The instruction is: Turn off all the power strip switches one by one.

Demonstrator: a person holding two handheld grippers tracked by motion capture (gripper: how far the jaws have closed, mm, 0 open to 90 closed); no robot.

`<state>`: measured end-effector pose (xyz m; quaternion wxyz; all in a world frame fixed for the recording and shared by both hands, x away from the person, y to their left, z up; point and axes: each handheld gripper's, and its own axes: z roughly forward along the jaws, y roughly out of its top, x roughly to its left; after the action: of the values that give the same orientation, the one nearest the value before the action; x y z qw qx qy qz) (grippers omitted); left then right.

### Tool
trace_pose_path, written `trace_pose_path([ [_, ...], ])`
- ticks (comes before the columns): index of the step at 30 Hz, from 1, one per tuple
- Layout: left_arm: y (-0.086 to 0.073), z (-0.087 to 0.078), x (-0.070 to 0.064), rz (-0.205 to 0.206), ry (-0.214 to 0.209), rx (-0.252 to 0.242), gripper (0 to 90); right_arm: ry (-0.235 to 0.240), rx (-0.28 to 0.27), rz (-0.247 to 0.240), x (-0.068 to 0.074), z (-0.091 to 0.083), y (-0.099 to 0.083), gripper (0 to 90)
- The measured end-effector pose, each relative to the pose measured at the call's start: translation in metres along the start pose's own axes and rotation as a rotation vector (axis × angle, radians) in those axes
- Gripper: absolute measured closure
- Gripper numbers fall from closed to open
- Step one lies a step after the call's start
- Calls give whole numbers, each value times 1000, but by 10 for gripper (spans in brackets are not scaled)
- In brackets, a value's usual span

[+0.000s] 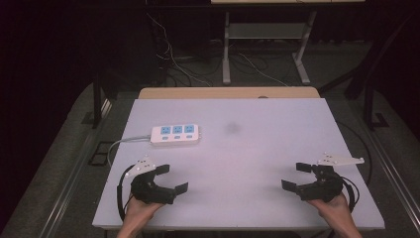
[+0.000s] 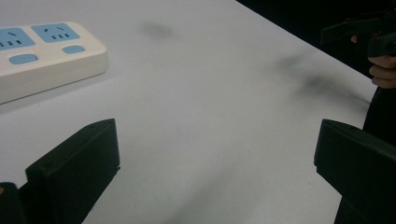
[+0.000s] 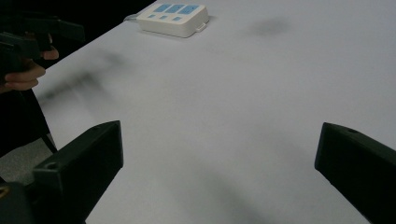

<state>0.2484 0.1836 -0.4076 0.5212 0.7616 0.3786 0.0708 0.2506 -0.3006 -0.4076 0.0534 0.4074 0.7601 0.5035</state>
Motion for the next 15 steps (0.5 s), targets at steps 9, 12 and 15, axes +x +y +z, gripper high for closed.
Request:
trace_pose_path([
  [9, 12, -1, 2, 6, -1, 21, 0, -5, 2, -3, -1, 0, -1, 9],
  [12, 16, -1, 4, 12, 1, 31, 0, -6, 1, 0, -1, 0, -1, 9],
  [15, 22, -3, 6, 15, 4, 35, 0, -7, 0, 0, -1, 0, -1, 9],
])
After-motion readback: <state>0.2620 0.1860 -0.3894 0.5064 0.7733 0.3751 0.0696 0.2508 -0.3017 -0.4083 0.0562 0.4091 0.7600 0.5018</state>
